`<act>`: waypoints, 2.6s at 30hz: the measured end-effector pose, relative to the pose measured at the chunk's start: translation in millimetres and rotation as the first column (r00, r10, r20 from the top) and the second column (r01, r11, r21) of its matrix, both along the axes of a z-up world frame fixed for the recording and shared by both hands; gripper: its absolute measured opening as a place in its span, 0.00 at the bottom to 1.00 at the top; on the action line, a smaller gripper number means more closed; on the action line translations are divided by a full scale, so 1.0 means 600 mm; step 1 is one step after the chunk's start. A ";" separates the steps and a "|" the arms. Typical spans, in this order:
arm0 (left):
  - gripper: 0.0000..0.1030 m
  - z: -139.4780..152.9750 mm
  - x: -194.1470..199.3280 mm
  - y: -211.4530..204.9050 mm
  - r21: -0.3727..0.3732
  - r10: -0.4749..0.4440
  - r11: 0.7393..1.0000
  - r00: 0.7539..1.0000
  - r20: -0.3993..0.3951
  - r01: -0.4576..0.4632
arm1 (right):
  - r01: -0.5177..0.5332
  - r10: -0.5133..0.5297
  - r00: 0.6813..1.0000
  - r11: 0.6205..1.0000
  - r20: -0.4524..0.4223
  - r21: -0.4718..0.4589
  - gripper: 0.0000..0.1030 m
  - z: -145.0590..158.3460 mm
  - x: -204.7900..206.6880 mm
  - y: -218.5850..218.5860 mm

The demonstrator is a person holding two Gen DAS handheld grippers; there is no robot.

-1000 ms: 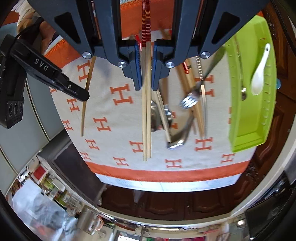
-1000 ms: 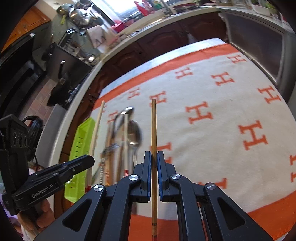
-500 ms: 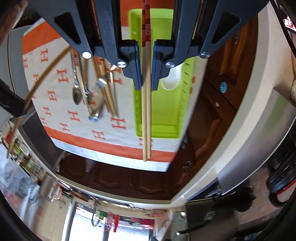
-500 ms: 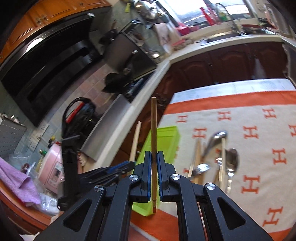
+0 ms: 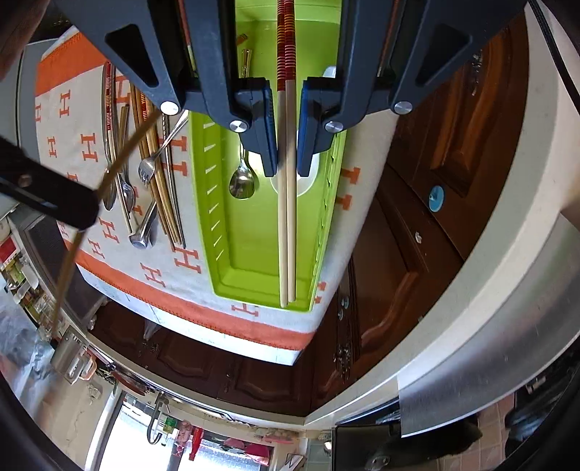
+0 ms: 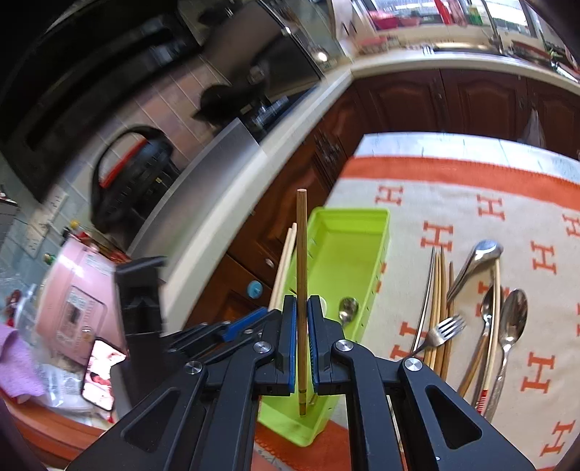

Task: Organize utensils
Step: 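Lower the chopstick pair into the green tray with the left tool while the right drops its chopstick there, then withdraw both open tools from the tray toward the remaining utensils, then grasp the thin steel chopstick with the left tool and lift it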

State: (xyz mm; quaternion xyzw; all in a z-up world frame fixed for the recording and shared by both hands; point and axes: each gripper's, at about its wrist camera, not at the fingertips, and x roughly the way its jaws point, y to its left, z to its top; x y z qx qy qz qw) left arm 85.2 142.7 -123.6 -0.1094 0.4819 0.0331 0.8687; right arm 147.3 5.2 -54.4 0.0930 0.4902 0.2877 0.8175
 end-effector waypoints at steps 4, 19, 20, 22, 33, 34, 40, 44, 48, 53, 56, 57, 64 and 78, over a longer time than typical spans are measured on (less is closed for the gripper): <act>0.15 -0.005 -0.005 0.012 -0.016 0.024 1.000 1.000 -0.003 -0.024 | 0.010 -0.012 0.999 0.999 -0.036 -0.042 0.05 -0.050 0.025 0.022; 0.23 0.025 -0.023 0.071 0.029 0.119 0.992 0.991 0.058 -0.121 | 0.046 -0.064 0.992 0.987 -0.110 -0.156 0.36 -0.153 0.106 0.068; 0.23 0.024 -0.025 0.072 0.028 0.122 0.992 0.991 0.055 -0.124 | 0.054 -0.072 0.992 0.985 -0.105 -0.161 0.39 -0.156 0.105 0.066; 0.23 0.022 -0.028 0.073 0.028 0.125 0.992 0.991 0.048 -0.126 | 0.052 -0.070 0.992 0.984 -0.104 -0.168 0.39 -0.158 0.101 0.064; 0.35 0.020 -0.041 0.031 0.047 0.067 0.997 0.997 0.030 -0.069 | 0.024 -0.044 0.997 0.965 -0.071 -0.260 0.39 -0.161 0.035 0.010; 0.35 0.023 -0.043 0.024 0.047 0.058 0.997 0.998 0.030 -0.060 | 0.026 -0.045 0.997 0.965 -0.069 -0.261 0.39 -0.159 0.029 0.003; 0.45 0.038 -0.054 -0.019 0.058 0.007 0.998 0.999 0.039 -0.010 | 0.064 -0.072 0.997 0.961 -0.019 -0.271 0.39 -0.131 -0.008 -0.061; 0.45 0.049 -0.057 -0.055 0.068 -0.034 0.997 0.999 0.039 0.032 | 0.106 -0.111 0.994 0.959 -0.004 -0.263 0.39 -0.111 -0.025 -0.113; 0.45 0.057 -0.060 -0.101 0.078 -0.083 0.994 0.996 0.034 0.080 | 0.156 -0.162 0.987 0.955 -0.005 -0.251 0.39 -0.100 -0.039 -0.174; 0.46 0.063 -0.059 -0.162 0.079 -0.139 0.988 0.990 0.035 0.136 | 0.221 -0.231 0.973 0.948 -0.017 -0.229 0.39 -0.102 -0.054 -0.254; 0.46 0.063 -0.058 -0.192 0.071 -0.162 0.985 0.986 0.031 0.160 | 0.257 -0.269 0.963 0.943 -0.032 -0.212 0.39 -0.109 -0.062 -0.297; 0.46 0.062 -0.057 -0.201 0.069 -0.169 0.984 0.985 0.027 0.167 | 0.267 -0.280 0.959 0.941 -0.036 -0.208 0.39 -0.112 -0.062 -0.307; 0.46 0.043 -0.036 -0.246 0.046 -0.204 0.978 0.979 -0.010 0.204 | 0.328 -0.343 0.938 0.924 -0.048 -0.196 0.39 -0.131 -0.073 -0.374; 0.14 -0.029 0.032 -0.319 -0.089 -0.303 0.951 0.948 -0.101 0.295 | 0.303 -0.320 0.942 0.941 -0.100 -0.151 0.39 -0.193 -0.044 -0.405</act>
